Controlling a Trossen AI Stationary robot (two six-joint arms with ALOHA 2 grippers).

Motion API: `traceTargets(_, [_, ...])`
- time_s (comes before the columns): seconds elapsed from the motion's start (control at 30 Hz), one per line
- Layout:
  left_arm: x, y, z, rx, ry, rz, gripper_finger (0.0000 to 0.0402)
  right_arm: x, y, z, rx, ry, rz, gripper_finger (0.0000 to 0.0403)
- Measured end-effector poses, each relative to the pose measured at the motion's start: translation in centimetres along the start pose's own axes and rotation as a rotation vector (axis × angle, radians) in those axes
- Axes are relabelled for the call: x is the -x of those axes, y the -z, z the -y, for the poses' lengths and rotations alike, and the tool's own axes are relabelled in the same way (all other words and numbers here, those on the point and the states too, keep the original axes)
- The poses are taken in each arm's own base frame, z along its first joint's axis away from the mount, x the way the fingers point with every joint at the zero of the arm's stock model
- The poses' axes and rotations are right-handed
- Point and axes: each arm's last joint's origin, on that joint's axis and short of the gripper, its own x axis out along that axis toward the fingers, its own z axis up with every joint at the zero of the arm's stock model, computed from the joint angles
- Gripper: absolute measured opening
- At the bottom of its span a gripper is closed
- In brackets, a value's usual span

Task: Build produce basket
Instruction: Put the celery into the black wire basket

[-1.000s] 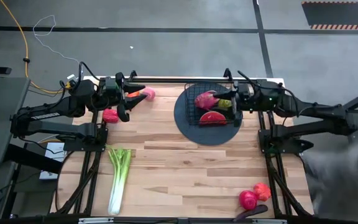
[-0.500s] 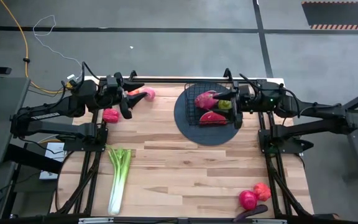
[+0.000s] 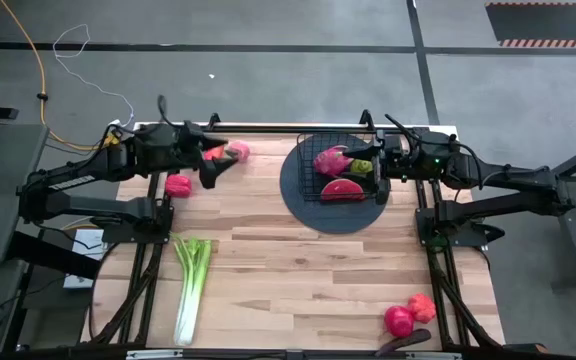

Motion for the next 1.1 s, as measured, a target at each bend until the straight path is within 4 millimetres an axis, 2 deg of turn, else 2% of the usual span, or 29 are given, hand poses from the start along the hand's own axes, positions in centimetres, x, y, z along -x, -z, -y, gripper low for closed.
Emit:
traceTargets(0.13, [-0.1, 1.7, 0.7, 0.203, -0.077, -0.318, 0.0353, 0.0, 0.1, 0.0, -0.037, 0.002, -0.008, 0.0279])
traceTargets(0.27, [0.4, 4.8, 1.9, 0.353, -0.197, -0.668, 0.0352, 0.0, 0.1, 0.0, -0.059, 0.002, -0.008, 0.0279])
traceTargets(0.37, [1.3, 7.1, 3.7, 0.416, -0.312, -0.849, 0.0351, 0.0, 0.1, 0.0, -0.073, 0.002, -0.008, 0.0279])
traceTargets(0.53, [2.9, 10.6, 7.5, 0.547, -0.464, -0.958, 0.0351, 0.0, 0.1, 0.0, -0.098, 0.002, -0.008, 0.0279])
traceTargets(0.73, [3.9, 15.8, 11.6, 0.59, -0.676, -1.068, 0.0351, 0.0, 0.2, 0.0, -0.104, 0.005, -0.021, 0.0279])
traceTargets(0.93, [2.4, 20.4, 15.0, 0.637, -0.634, -1.142, 0.0351, 0.0, 0.3, 0.1, -0.103, 0.01, -0.029, 0.0279])
traceTargets(1.1, [0.7, 24.0, 15.2, 0.617, -0.693, -1.207, 0.0351, 0.0, 0.3, 0.1, -0.102, 0.01, -0.03, 0.0279])
